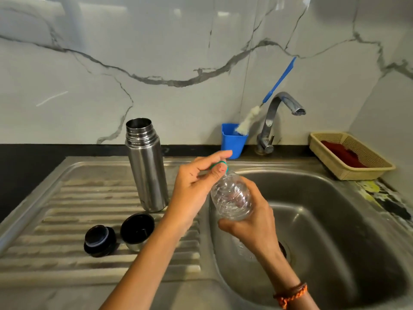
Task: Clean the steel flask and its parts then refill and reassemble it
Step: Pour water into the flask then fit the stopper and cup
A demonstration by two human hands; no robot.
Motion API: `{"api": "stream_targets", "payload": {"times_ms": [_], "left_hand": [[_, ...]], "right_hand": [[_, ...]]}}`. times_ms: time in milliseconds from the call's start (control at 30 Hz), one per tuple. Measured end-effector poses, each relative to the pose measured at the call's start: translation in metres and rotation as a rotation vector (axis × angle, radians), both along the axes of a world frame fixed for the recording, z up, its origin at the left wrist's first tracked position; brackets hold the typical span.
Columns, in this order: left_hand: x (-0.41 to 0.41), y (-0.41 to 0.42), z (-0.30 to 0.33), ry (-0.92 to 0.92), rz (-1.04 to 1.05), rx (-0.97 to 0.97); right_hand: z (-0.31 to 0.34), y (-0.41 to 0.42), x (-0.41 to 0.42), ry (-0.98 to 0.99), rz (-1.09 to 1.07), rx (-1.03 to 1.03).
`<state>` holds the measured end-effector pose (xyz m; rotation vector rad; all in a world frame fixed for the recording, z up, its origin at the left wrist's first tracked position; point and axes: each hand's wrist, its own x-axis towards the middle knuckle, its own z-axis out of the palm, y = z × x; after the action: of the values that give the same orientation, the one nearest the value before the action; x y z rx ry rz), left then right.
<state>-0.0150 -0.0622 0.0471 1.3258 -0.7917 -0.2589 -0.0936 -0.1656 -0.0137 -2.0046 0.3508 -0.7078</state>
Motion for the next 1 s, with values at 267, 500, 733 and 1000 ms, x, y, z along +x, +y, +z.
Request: {"api": "stream_targets", "payload": {"times_ms": [267,500,733,1000], "left_hand": [[-0.001,0.010,0.014,-0.123,-0.198,0.128],[-0.011,-0.006,0.002,-0.016,0.142,-0.107],[-0.007,-0.015,0.008,-0.171,-0.066,-0.082],[0.028,-0.040,0.003,-0.122,0.205,0.147]], "right_hand": [[0.003,-0.016,-0.002,-0.013,0.584,0.528],[0.009,-0.003,0.002,-0.014,-0.003,-0.083],[0.021,-0.050,-0.003,0.176,0.919,0.497],[0.009,-0.076,0.036,0.244,0.637,0.457]]}}
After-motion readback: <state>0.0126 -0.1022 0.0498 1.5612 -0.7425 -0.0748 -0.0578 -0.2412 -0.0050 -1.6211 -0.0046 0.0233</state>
